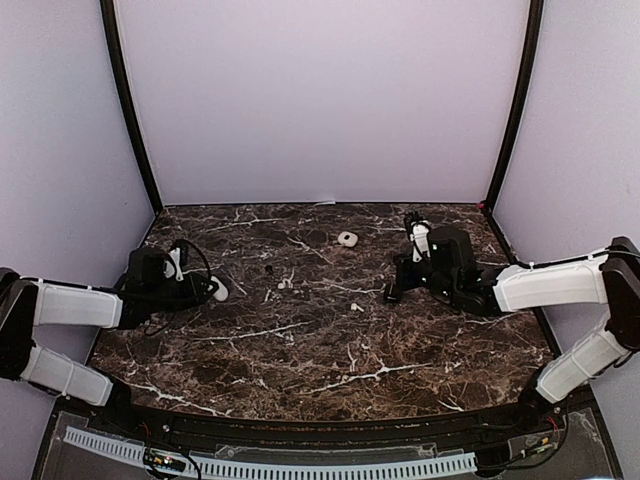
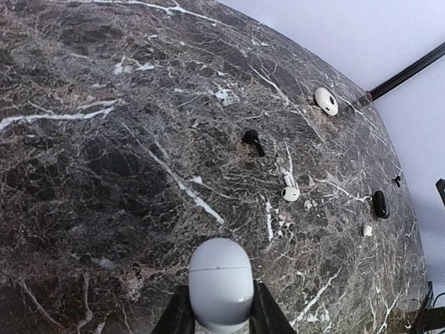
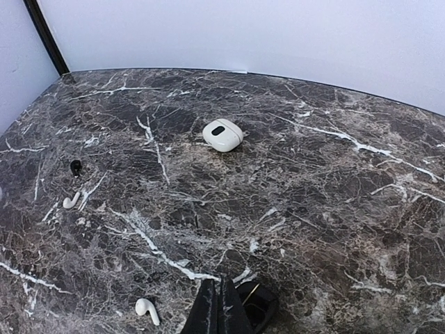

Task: Insert the wireless bluetooth earbuds into the charging case
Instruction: Place the charging case with the earbuds at the center of the board.

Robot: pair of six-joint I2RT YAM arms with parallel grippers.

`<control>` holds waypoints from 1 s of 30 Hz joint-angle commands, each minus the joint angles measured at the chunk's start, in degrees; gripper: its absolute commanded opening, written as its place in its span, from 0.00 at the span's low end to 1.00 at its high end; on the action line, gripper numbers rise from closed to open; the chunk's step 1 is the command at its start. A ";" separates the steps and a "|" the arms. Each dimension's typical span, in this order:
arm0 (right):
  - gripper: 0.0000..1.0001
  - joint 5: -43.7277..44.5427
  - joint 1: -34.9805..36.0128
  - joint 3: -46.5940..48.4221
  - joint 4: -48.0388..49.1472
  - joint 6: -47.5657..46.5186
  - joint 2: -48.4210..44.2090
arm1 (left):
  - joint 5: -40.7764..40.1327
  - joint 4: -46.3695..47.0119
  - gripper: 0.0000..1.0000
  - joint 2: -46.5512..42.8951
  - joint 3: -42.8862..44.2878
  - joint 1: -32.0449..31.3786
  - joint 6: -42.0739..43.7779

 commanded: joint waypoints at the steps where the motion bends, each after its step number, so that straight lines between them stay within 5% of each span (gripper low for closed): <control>1: 0.00 -3.28 -0.63 1.76 0.18 -0.37 1.02 | 4.41 0.14 0.00 3.64 3.85 1.76 -0.72; 8: 0.02 -1.31 -1.41 5.91 -7.41 1.14 2.74 | 8.99 2.70 0.00 11.73 5.65 4.18 -1.89; 16: 0.22 -2.94 -1.63 17.27 -19.31 3.13 11.08 | 12.03 1.37 0.04 19.28 8.53 4.55 -1.44; 18: 0.29 -3.50 -1.61 20.02 -20.93 3.49 13.65 | 11.11 1.68 0.12 19.35 8.22 4.52 -1.55; 26: 0.63 -4.06 -1.68 33.93 -26.94 1.73 24.24 | 3.57 -2.80 0.72 13.07 7.14 4.61 0.00; 30: 0.78 -5.82 -2.25 37.44 -27.87 -2.58 26.89 | 2.22 -5.33 0.83 9.81 6.97 4.91 0.58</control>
